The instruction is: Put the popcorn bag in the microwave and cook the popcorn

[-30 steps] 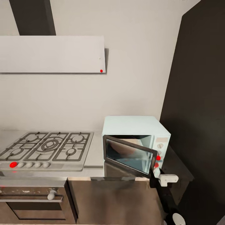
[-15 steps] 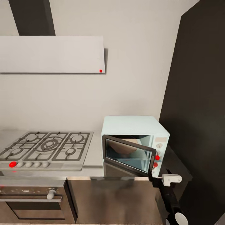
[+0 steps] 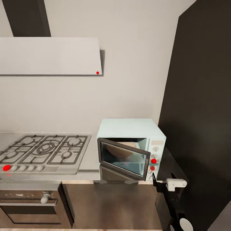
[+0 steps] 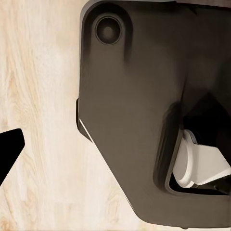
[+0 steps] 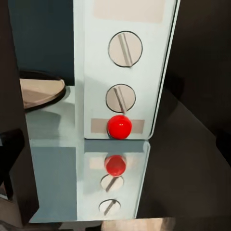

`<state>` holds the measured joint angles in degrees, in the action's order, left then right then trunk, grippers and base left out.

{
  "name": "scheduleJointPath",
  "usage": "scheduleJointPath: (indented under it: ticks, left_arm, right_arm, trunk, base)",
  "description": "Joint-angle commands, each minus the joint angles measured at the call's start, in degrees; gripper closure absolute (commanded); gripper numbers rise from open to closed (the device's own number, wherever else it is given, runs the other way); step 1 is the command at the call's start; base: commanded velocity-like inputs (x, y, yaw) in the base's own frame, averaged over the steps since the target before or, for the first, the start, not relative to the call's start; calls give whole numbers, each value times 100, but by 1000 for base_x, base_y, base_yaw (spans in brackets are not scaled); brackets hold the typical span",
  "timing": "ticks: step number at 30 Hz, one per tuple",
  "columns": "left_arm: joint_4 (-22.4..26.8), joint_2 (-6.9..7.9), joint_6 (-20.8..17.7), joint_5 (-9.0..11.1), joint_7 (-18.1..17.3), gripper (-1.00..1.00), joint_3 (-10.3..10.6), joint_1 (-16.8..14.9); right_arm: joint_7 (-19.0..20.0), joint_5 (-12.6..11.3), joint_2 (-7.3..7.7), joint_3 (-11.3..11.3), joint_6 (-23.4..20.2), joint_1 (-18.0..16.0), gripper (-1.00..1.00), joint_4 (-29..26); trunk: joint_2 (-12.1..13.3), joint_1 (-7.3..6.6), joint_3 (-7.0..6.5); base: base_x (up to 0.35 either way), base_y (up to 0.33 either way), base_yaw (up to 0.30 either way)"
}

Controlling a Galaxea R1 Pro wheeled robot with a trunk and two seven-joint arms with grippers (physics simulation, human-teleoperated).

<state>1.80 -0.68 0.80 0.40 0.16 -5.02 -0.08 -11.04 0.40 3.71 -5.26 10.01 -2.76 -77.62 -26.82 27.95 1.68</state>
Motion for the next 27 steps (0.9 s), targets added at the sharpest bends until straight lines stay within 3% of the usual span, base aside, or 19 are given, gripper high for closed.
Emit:
scheduleJointPath:
  ticks: [1, 14, 24, 27]
  left_arm:
    - [4, -2, 8, 4, 2, -100, -43, -1]
    - [4, 7, 8, 3, 2, -100, -35, -1]
    - [4, 7, 4, 3, 2, -100, -39, -1]
    - [4, 7, 3, 2, 2, -100, -39, -1]
  right_arm:
    - [-47, 4, 7, -22, 10, -5, -100, 2]
    - [-47, 4, 7, -26, 10, -5, -100, 2]
    - [-26, 4, 7, -27, 10, -5, -100, 2]
    - [322, 3, 7, -26, 10, -5, -100, 2]
  trunk:
    - [-11, 3, 11]
    - [-11, 3, 11]
    - [-11, 3, 11]
    - [-11, 3, 11]
  base:
    - [60, -34, 0]
    - [264, -79, 0]
    - [22, -13, 0]
    - [63, -12, 0]
